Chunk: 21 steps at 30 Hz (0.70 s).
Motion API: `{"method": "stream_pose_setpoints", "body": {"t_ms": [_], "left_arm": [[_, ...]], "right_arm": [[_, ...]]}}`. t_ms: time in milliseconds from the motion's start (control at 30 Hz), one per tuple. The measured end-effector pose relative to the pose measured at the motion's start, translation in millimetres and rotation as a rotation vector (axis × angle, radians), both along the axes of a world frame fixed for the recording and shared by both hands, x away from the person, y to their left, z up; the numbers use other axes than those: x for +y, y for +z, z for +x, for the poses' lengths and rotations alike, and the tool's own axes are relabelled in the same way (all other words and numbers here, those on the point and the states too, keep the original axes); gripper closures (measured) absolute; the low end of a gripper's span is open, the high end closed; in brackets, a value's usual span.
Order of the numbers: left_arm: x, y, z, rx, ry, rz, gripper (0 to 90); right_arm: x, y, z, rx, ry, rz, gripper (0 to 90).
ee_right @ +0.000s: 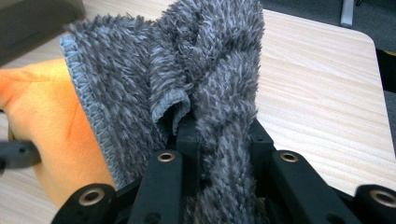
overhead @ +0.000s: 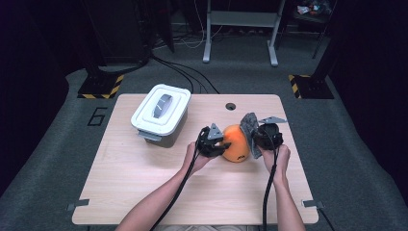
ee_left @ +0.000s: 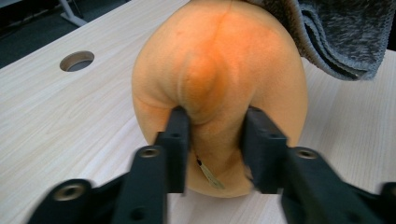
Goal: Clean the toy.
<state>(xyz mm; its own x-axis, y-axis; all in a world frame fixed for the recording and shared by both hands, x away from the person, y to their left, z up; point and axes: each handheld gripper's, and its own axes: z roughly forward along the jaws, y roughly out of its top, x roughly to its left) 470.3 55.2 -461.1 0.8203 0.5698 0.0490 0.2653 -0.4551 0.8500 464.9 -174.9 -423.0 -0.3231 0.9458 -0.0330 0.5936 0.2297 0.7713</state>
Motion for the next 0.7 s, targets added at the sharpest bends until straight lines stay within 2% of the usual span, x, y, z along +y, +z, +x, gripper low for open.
{"method": "stream_pose_setpoints", "body": {"t_ms": [100,233,333,433,633,700], "left_arm": [[-0.3,0.7,-0.6,0.007,-0.001,-0.005,72.4],[1.2,0.4,-0.4,0.006,0.002,-0.01,72.7],[3.4,-1.0,-0.1,0.014,0.002,-0.023,72.7],[5.6,-1.7,0.5,0.012,-0.009,-0.027,72.6],[7.6,-2.0,0.2,0.021,-0.014,-0.028,72.6],[7.8,-2.2,0.0,0.02,-0.011,-0.027,72.7]], "right_arm": [[-7.8,2.6,-2.9,-0.016,-0.006,0.018,72.9],[-23.6,9.8,-11.1,-0.044,-0.052,0.026,72.6],[-39.0,9.3,-15.6,-0.046,-0.095,0.03,72.5],[-50.5,2.0,-16.5,-0.024,-0.13,0.016,72.1],[-66.5,-26.9,-11.2,0.067,-0.189,0.001,71.6],[-69.0,-34.0,-8.7,0.083,-0.197,-0.007,71.5]]}}
